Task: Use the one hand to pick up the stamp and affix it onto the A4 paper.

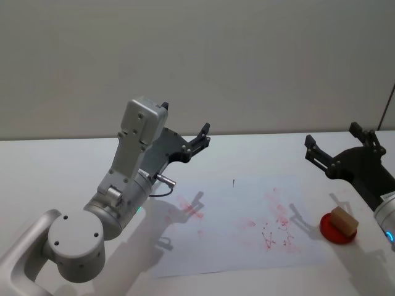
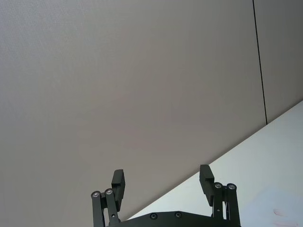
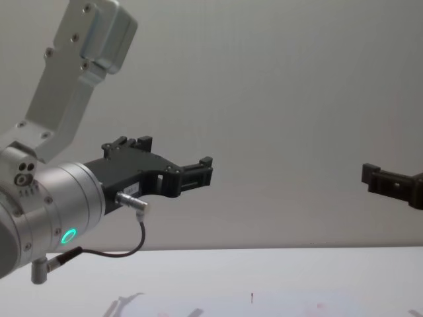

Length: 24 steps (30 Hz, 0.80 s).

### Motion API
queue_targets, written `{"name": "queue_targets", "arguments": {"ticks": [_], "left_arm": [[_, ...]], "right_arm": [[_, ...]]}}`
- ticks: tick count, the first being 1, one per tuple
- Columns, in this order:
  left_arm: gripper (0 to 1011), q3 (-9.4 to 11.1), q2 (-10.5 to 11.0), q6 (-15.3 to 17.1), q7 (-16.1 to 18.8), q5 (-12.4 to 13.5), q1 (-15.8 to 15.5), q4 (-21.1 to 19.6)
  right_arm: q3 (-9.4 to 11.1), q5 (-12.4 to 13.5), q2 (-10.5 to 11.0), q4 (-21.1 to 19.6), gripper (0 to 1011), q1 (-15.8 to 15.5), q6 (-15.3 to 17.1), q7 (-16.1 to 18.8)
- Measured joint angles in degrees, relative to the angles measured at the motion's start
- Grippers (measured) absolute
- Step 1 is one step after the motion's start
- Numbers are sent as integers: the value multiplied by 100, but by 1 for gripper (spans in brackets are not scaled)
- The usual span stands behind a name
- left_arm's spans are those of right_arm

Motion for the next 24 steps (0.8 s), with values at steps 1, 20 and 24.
{"name": "queue_targets", "arguments": {"ticks": [1,20,24], "left_arm": [[1001,0,0,0,0,0,0,0],[1001,0,0,0,0,0,0,0],[1001,0,0,0,0,0,0,0]], "right_arm": [[0,0,0,0,1001,0,0,0],[0,0,0,0,1001,0,0,0],[0,0,0,0,1001,0,0,0]]}}
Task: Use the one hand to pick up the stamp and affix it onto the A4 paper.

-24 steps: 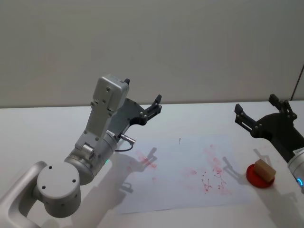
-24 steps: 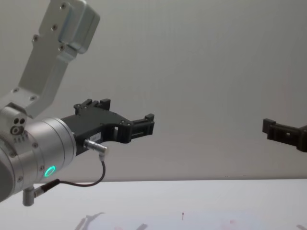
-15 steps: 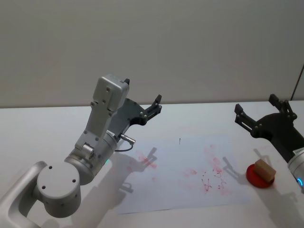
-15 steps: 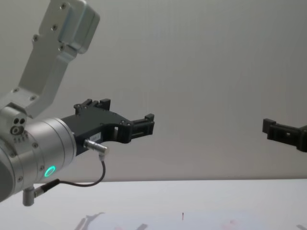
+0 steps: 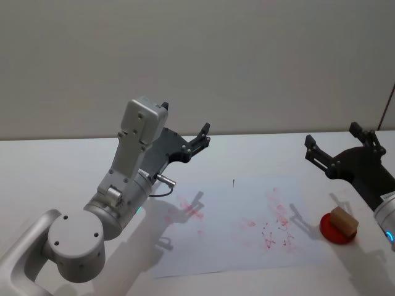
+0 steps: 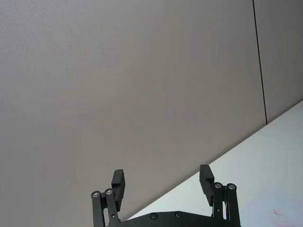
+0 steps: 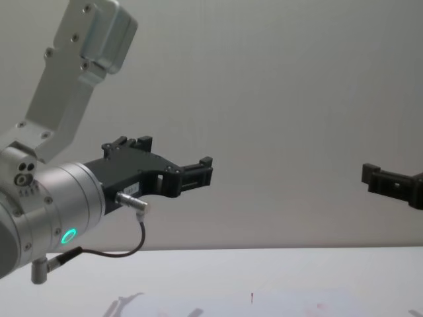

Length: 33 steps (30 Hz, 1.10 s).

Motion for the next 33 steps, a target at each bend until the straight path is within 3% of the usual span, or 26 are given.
{"name": "queue_targets", "arguments": {"ticks": [23,33], "left_arm": [[1001,0,0,0,0,0,0,0],[1001,0,0,0,0,0,0,0]], "right_arm": [[3,0,13,-5,1001,-23,1,-9],[104,-6,286,-287,1001,-424,231,-243]]}}
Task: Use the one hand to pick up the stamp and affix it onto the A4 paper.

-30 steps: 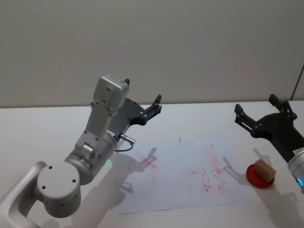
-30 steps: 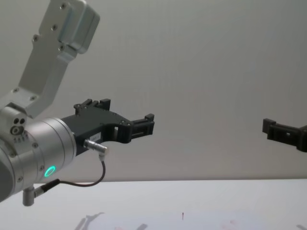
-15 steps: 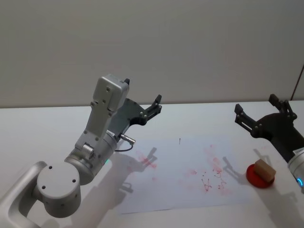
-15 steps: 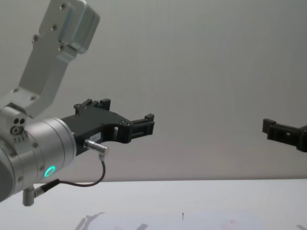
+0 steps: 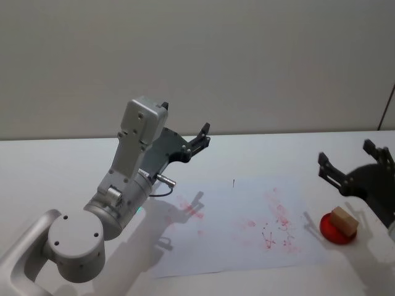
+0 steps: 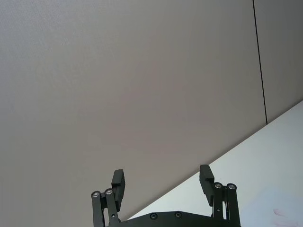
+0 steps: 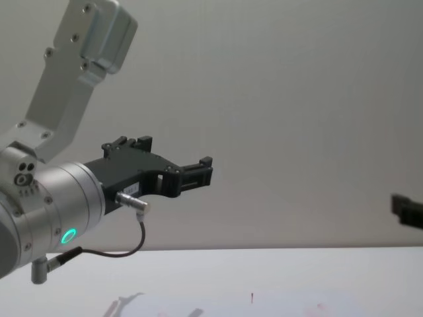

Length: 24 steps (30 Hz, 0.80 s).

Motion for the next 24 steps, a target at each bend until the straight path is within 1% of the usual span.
{"name": "queue_targets", "arguments": {"ticks": [3,4,10,13,16,24], "left_arm": [[1001,0,0,0,0,0,0,0],[1001,0,0,0,0,0,0,0],[1001,0,0,0,0,0,0,0],[1001,0,0,0,0,0,0,0],[1001,0,0,0,0,0,0,0],[1001,0,0,0,0,0,0,0]], "right_arm": [[51,1,123,-82,1001,-148,120,-72],[82,2,195,-117,1001,-227,191,-97],[159,-1,382,-175,1001,-409,389,-106],[183,-20,465,-178,1001,-474,506,-13],[194,-55,541,-158,1001,-512,639,158],[179,-136,615,-48,1001,-516,930,497]]}}
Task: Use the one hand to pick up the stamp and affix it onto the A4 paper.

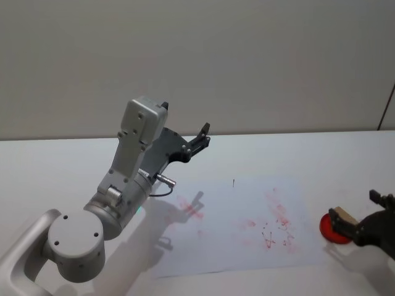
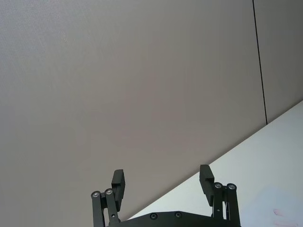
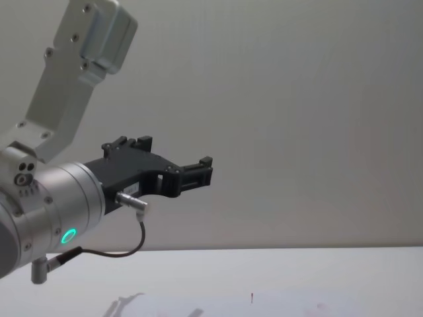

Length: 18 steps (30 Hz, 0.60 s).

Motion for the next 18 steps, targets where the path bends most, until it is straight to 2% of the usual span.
{"name": "queue_targets", "arguments": {"ticks": [6,15,18], "left_arm": [[1001,0,0,0,0,0,0,0],[1001,0,0,0,0,0,0,0],[1001,0,0,0,0,0,0,0]], "right_arm": [[-13,-49,25,105,1001,0,235,144],[-27,-87,13,202,1001,-3,386,188],[-31,-95,8,226,945,-2,420,200]]}}
